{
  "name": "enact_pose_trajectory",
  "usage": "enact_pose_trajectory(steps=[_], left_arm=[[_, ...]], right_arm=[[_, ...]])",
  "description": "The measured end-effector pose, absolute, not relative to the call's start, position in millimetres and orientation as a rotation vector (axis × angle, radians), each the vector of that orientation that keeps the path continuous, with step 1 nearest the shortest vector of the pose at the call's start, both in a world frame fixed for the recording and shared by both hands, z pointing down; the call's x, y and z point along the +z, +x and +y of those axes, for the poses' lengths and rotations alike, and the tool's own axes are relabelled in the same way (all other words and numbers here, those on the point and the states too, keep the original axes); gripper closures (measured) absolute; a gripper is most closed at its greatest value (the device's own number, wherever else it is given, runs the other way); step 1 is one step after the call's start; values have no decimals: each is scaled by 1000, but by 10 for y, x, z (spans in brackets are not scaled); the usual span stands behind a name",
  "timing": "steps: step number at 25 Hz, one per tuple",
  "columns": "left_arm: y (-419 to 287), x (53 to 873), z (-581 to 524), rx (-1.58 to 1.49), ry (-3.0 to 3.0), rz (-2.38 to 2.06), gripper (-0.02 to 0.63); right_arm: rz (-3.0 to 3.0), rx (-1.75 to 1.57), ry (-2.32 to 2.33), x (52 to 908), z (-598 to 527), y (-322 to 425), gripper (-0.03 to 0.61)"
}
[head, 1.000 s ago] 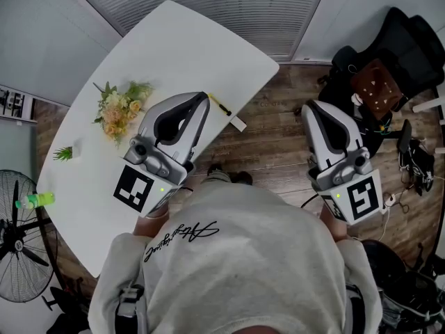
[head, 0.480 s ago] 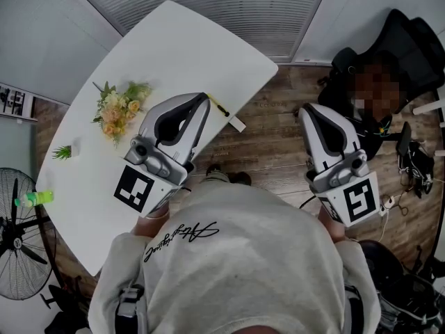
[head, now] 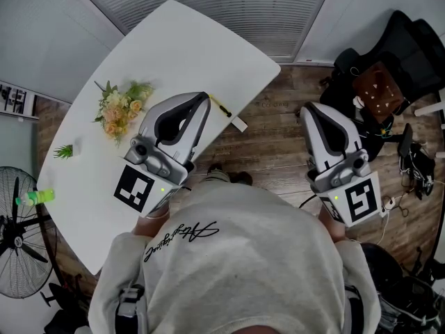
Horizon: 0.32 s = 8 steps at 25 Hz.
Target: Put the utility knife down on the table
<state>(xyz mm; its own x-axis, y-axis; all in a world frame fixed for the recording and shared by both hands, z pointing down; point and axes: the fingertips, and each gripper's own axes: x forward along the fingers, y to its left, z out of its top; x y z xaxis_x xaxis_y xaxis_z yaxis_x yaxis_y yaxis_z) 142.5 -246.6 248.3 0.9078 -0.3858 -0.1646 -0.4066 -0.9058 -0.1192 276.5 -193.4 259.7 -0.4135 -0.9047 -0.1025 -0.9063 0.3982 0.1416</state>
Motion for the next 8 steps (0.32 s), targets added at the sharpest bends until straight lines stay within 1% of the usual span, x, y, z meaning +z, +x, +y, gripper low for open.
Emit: enact_pose_trajectory(steps=[8], left_arm=[[1351,2499,-2485,208,-2918,627,617]], right_arm=[[2625,278,-1689,2603,-1941,2706,575]])
